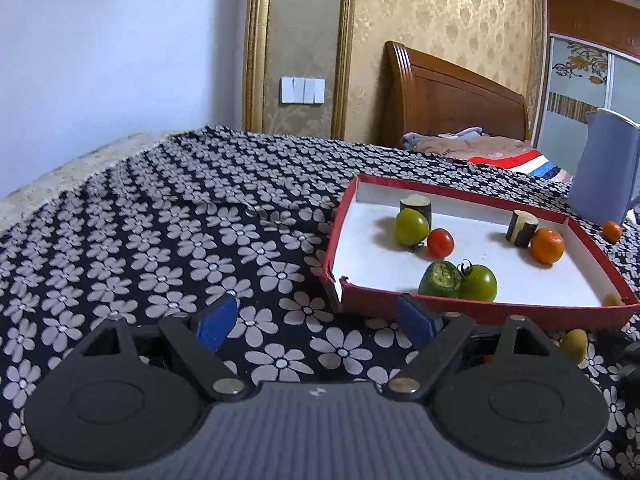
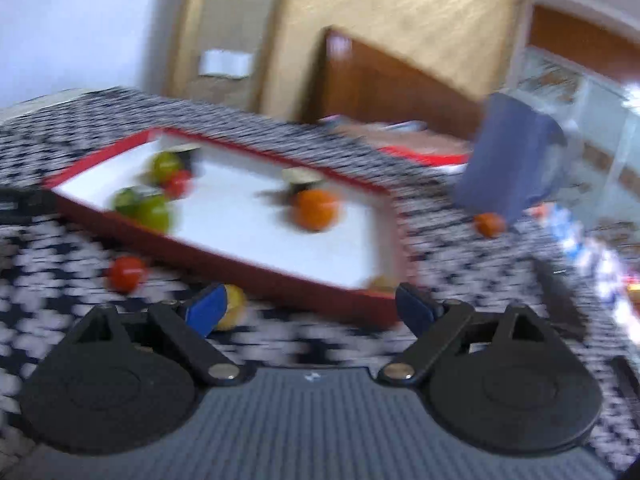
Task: Organize fruits
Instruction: 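Move both grippers back to the fruit row beside the tray, then grasp another red cherry tomato with the left gripper while the right gripper grasps a yellow round fruit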
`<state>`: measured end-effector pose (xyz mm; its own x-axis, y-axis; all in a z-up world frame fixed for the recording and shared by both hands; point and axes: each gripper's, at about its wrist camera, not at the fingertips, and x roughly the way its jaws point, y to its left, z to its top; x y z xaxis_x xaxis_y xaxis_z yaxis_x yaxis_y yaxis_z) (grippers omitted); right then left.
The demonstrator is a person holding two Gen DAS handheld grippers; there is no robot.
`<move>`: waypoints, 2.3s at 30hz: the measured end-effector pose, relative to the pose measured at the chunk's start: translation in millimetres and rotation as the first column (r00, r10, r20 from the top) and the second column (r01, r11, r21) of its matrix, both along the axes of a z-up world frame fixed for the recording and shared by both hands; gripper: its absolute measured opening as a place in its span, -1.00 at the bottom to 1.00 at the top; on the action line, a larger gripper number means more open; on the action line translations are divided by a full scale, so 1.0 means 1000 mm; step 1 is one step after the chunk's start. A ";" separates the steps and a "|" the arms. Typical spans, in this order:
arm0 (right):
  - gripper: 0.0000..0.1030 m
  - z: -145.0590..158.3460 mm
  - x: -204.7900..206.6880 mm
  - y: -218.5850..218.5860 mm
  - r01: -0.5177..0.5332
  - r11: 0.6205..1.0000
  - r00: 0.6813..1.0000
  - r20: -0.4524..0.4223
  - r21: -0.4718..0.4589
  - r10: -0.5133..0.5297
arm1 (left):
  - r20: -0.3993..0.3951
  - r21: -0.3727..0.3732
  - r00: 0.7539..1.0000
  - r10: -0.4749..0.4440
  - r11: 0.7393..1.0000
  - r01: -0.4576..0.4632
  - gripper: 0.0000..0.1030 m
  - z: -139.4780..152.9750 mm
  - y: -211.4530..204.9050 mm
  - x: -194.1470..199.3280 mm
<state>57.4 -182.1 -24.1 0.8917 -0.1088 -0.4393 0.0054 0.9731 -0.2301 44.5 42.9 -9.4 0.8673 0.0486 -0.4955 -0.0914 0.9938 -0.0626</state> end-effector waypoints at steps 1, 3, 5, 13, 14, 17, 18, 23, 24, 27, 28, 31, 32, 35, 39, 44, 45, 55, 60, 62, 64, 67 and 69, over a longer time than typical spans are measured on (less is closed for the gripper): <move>0.76 0.002 -0.002 -0.007 0.008 1.000 1.000 -0.001 0.017 -0.008 | -0.006 -0.009 1.000 -0.002 1.000 0.002 0.68 -0.001 0.001 0.001; 0.80 0.005 -0.003 -0.024 -0.013 0.992 1.000 -0.018 0.123 0.015 | -0.019 -0.026 1.000 -0.007 1.000 0.007 0.68 -0.001 0.002 0.003; 0.77 0.002 0.001 -0.034 -0.062 0.975 0.996 -0.050 0.216 0.074 | -0.024 -0.033 1.000 -0.006 0.999 0.005 0.68 -0.002 0.003 0.004; 0.66 -0.014 0.010 -0.011 -0.104 0.984 0.988 -0.095 0.143 0.118 | -0.046 -0.037 0.999 -0.011 0.999 0.009 0.68 -0.004 0.002 0.008; 0.61 -0.013 0.011 -0.013 -0.099 0.983 0.988 -0.100 0.158 0.115 | -0.049 -0.040 0.999 -0.013 0.999 0.011 0.68 -0.004 0.002 0.009; 0.65 -0.013 0.011 -0.017 -0.076 0.983 0.989 -0.113 0.165 0.095 | -0.054 -0.058 0.998 -0.014 0.998 0.011 0.68 -0.005 0.005 0.011; 0.87 -0.011 0.009 -0.017 -0.075 0.983 0.990 -0.104 0.166 0.093 | -0.056 -0.064 0.998 -0.013 0.998 0.009 0.68 -0.005 0.006 0.011; 1.00 0.013 -0.012 -0.028 -0.065 0.961 0.998 0.028 0.270 0.059 | -0.063 -0.069 0.998 -0.010 0.998 0.006 0.68 -0.006 0.006 0.012; 1.00 0.015 -0.015 -0.029 -0.079 0.958 0.997 0.048 0.276 0.068 | -0.063 -0.064 0.998 -0.011 0.998 0.007 0.68 -0.006 0.005 0.012; 1.00 0.012 -0.008 -0.025 -0.101 0.957 0.994 -0.003 0.270 0.106 | -0.058 -0.052 0.998 -0.010 0.999 0.007 0.68 -0.006 0.004 0.011; 1.00 0.010 -0.005 -0.025 -0.099 0.957 0.994 -0.017 0.272 0.108 | -0.059 -0.053 0.998 -0.011 0.999 0.007 0.68 -0.006 0.004 0.012; 1.00 0.004 0.001 -0.020 -0.087 0.971 0.994 -0.040 0.225 0.098 | -0.064 -0.060 0.998 -0.009 0.998 0.005 0.68 -0.006 0.005 0.013; 0.78 0.003 0.003 -0.019 -0.102 0.970 0.992 -0.052 0.219 0.117 | -0.065 -0.062 0.998 -0.010 0.998 0.006 0.68 -0.006 0.005 0.013; 0.35 -0.003 0.011 -0.019 -0.118 0.967 0.984 -0.101 0.226 0.144 | -0.066 -0.060 0.998 -0.012 0.998 0.008 0.68 -0.006 0.005 0.014; 0.29 -0.011 0.018 -0.015 -0.130 0.968 0.977 -0.139 0.213 0.162 | -0.066 -0.060 0.998 -0.015 0.998 0.011 0.68 -0.006 0.005 0.013; -0.11 -0.016 0.024 -0.014 -0.126 0.970 0.974 -0.162 0.208 0.161 | -0.068 -0.058 0.998 -0.014 0.998 0.011 0.68 -0.007 0.005 0.014; -0.31 -0.017 0.024 -0.014 -0.115 0.973 0.975 -0.163 0.199 0.149 | -0.066 -0.058 0.998 -0.015 0.998 0.011 0.68 -0.007 0.005 0.014; -0.51 -0.016 0.017 -0.015 -0.125 0.971 0.978 -0.140 0.203 0.155 | -0.035 -0.056 0.996 -0.086 0.995 0.084 0.68 0.007 0.000 0.006; -0.51 -0.014 0.012 -0.023 -0.109 0.969 0.984 -0.114 0.222 0.137 | 0.040 0.010 0.965 -0.258 0.966 0.258 0.68 0.027 -0.026 -0.017; -0.51 -0.014 0.012 -0.026 -0.104 0.966 0.985 -0.110 0.238 0.133 | 0.055 0.039 0.947 -0.316 0.949 0.314 0.68 0.028 -0.038 -0.023; -0.51 -0.014 0.012 -0.028 -0.102 0.964 0.985 -0.107 0.246 0.132 | 0.046 0.072 0.935 -0.352 0.935 0.348 0.68 0.026 -0.052 -0.023; -0.51 -0.015 0.012 -0.029 -0.090 0.964 0.987 -0.103 0.252 0.120 | 0.026 0.137 0.926 -0.376 0.919 0.370 0.68 0.019 -0.068 -0.021; -0.51 -0.015 0.011 -0.031 -0.087 0.961 0.988 -0.098 0.262 0.116 | 0.008 0.157 0.927 -0.375 0.916 0.369 0.68 0.015 -0.077 -0.015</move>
<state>68.7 -213.0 -38.9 0.8358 0.1090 -0.5381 -0.1078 0.9936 0.0339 29.3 -33.8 5.9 0.8547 -0.2096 -0.4749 0.2861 0.9536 0.0940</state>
